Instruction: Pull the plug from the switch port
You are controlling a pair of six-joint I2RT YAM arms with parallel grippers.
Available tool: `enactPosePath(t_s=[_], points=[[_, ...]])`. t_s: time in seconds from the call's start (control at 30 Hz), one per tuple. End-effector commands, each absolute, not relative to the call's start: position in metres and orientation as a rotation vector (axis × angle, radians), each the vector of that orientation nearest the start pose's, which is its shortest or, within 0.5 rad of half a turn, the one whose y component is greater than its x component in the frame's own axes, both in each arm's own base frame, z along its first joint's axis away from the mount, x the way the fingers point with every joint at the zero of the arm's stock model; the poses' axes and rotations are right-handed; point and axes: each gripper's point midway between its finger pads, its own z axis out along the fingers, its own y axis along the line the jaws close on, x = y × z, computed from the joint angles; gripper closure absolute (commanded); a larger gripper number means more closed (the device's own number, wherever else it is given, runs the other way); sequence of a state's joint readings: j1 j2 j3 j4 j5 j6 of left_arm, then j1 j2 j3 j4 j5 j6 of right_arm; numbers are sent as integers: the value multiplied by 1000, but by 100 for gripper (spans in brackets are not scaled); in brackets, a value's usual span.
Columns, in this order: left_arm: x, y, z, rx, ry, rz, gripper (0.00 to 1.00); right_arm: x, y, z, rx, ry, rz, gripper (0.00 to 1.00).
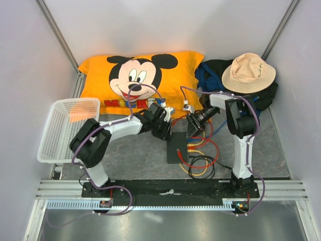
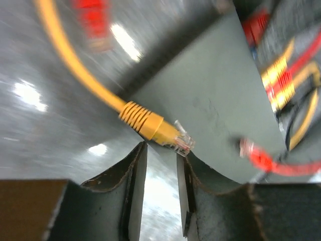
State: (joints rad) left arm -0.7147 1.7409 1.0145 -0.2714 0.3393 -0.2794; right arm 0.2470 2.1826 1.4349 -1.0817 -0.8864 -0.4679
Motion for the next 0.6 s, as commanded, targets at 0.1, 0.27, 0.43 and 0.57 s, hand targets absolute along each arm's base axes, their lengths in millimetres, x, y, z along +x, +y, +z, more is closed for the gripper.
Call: enactPosePath(t_s=[0.1, 0.27, 0.43, 0.57], points=[[289, -296, 105, 699, 2358, -647, 31, 267, 199, -4, -845, 2849, 1476, 41], [268, -311, 126, 780, 2307, -822, 38, 274, 195, -8, -802, 2852, 1486, 38], [257, -330, 112, 835, 2299, -907, 81, 297, 180, -14, -720, 2883, 1390, 40], [249, -346, 97, 881, 2315, -933, 98, 319, 170, -13, -755, 2855, 1241, 40]])
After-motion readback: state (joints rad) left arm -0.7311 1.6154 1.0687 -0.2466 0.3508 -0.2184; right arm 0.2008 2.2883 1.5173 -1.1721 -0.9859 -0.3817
